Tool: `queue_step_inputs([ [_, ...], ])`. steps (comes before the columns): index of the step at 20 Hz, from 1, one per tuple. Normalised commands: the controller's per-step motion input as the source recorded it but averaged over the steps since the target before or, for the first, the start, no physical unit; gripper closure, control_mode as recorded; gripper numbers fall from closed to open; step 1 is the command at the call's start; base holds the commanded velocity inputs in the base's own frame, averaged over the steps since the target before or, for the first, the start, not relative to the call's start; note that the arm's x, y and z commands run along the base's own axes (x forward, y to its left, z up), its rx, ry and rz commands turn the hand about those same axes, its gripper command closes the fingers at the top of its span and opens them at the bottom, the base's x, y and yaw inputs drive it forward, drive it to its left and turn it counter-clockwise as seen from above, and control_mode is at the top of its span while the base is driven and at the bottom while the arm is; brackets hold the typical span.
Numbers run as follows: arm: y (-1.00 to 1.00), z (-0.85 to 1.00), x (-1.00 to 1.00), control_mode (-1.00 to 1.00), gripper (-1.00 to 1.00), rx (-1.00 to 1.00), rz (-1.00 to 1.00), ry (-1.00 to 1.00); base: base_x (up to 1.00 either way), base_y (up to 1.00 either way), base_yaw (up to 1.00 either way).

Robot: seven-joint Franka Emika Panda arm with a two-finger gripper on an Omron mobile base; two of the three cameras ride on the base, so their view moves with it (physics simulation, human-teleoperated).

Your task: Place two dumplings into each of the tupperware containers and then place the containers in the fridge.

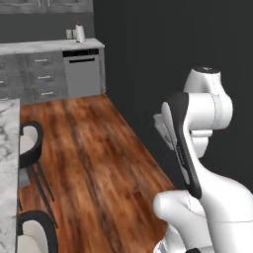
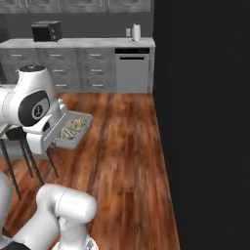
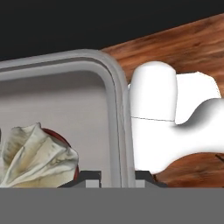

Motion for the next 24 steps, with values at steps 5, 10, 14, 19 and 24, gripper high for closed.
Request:
queue_step_inputs([
  [5, 0.0, 0.0, 0.0, 1.0, 1.0, 0.0, 0.0, 0.0, 1.0, 0.62, -0.04],
  [10, 0.0, 0.0, 0.0, 1.0, 1.0, 0.0, 0.0, 0.0, 1.0, 0.43, -0.01],
  [14, 0.0, 0.0, 0.0, 1.0, 1.0, 0.0, 0.0, 0.0, 1.0, 0.0, 0.0],
  [19, 0.0, 0.0, 0.0, 1.0, 1.0, 0.0, 0.0, 0.0, 1.0, -0.07, 0.02],
  [24, 0.0, 0.0, 0.0, 1.0, 1.0, 0.0, 0.0, 0.0, 1.0, -0.18, 0.13],
])
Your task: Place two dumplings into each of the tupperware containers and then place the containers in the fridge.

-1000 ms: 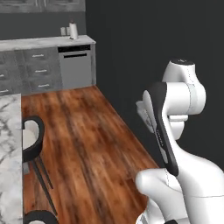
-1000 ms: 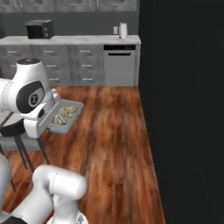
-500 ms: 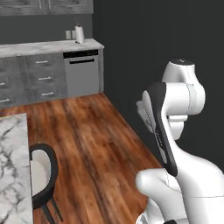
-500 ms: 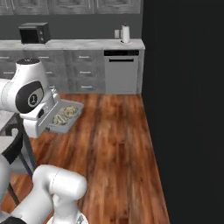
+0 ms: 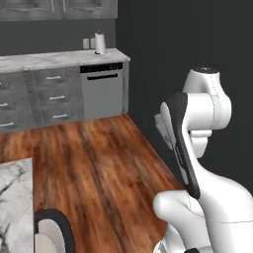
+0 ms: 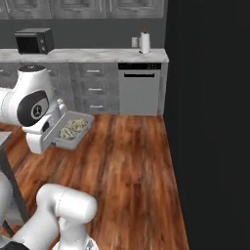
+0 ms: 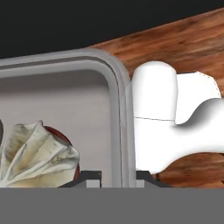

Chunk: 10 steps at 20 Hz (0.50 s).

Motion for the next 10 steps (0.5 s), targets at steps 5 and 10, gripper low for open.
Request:
queue_step_inputs([
  [5, 0.0, 0.0, 0.0, 1.0, 1.0, 0.0, 0.0, 0.0, 1.0, -0.5, 0.32],
  [10, 0.0, 0.0, 0.0, 1.0, 1.0, 0.0, 0.0, 0.0, 1.0, -0.44, 0.49],
])
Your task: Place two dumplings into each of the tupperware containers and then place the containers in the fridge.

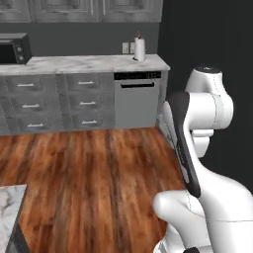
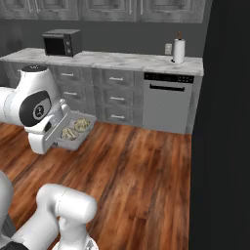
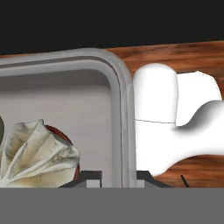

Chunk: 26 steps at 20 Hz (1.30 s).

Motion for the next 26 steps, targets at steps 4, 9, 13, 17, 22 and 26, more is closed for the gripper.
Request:
queue_step_inputs([
  [4, 0.0, 0.0, 0.0, 1.0, 1.0, 0.0, 0.0, 0.0, 1.0, -0.36, 0.57],
  [9, 0.0, 0.0, 0.0, 1.0, 1.0, 0.0, 0.0, 0.0, 1.0, -0.34, 0.58],
  [13, 0.0, 0.0, 0.0, 1.0, 1.0, 0.0, 0.0, 0.0, 1.0, -0.34, 0.62],
  [17, 0.0, 0.0, 0.0, 1.0, 1.0, 0.0, 0.0, 0.0, 1.0, -0.38, 0.65],
  [22, 0.0, 0.0, 0.0, 1.0, 1.0, 0.0, 0.0, 0.0, 1.0, -0.24, 0.47],
  [26, 0.0, 0.0, 0.0, 1.0, 1.0, 0.0, 0.0, 0.0, 1.0, -0.05, 0.36],
])
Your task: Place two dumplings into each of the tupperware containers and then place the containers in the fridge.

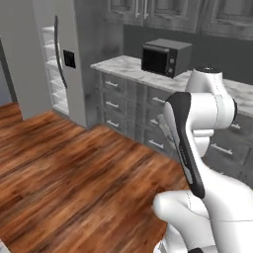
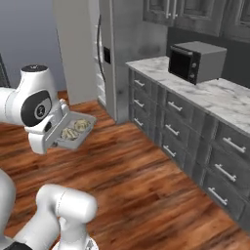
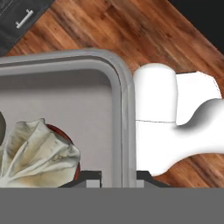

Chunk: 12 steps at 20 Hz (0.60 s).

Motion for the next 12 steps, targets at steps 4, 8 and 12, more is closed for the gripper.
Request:
queue_step_inputs([
  [4, 0.0, 0.0, 0.0, 1.0, 1.0, 0.0, 0.0, 0.0, 1.0, 0.0, 0.29],
  [8, 0.0, 0.0, 0.0, 1.0, 1.0, 0.0, 0.0, 0.0, 1.0, 0.31, 0.09],
  [12, 0.0, 0.0, 0.0, 1.0, 1.0, 0.0, 0.0, 0.0, 1.0, 0.76, -0.04],
])
